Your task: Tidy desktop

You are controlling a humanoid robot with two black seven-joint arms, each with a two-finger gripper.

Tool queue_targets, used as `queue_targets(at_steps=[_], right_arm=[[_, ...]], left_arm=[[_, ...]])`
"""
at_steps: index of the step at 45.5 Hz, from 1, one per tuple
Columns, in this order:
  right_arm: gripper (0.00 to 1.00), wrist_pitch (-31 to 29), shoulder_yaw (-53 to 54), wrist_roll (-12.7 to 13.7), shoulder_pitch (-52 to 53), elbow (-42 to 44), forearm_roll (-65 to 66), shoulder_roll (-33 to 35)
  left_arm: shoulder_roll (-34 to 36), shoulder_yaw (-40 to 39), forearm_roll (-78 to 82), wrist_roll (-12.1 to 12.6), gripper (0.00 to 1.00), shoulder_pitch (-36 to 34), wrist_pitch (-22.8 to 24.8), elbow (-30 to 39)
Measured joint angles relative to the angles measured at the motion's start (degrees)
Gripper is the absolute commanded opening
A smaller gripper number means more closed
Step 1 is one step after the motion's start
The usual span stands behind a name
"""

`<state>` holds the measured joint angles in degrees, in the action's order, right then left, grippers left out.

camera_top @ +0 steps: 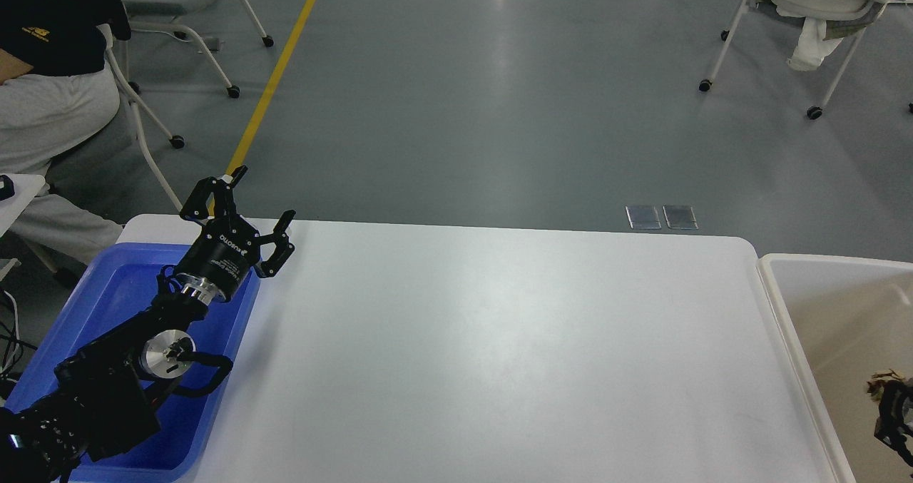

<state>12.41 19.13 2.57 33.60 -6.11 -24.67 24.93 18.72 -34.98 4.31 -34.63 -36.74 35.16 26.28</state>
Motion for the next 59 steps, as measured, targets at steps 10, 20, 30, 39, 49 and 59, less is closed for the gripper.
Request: queue_targets(at_steps=[10,20,30,39,49,59], right_arm=[[1.0,-0.2,-0.4,-0.2,-0.1,-0.3,0.2,0.0],[1.0,-0.3,-0.4,-0.3,1.1,-0.6,0.3,0.4],[1.0,-1.9,-0.3,-0.4,6.0,-4.4,0.4,4.0],[1.0,-5.5,2.1,-0.4,9.9,-17.4,0.4,10.2],[1.0,-9.6,9.8,-0.4,11.8,-29.6,0.4,12.6],[1.0,-13.4,15.3,-0.3,12.5,-34.1,0.3,9.0]], left_arm=[[0.0,0.0,0.0,0.0,1.0,0.0,0.0,0.0],[0.0,0.0,0.0,0.0,1.0,0.0,0.0,0.0],[0.0,0.0,0.0,0.0,1.0,0.0,0.0,0.0],[0.0,0.0,0.0,0.0,1.0,0.0,0.0,0.0],[0.0,0.0,0.0,0.0,1.0,0.0,0.0,0.0],[0.0,0.0,0.0,0.0,1.0,0.0,0.0,0.0]])
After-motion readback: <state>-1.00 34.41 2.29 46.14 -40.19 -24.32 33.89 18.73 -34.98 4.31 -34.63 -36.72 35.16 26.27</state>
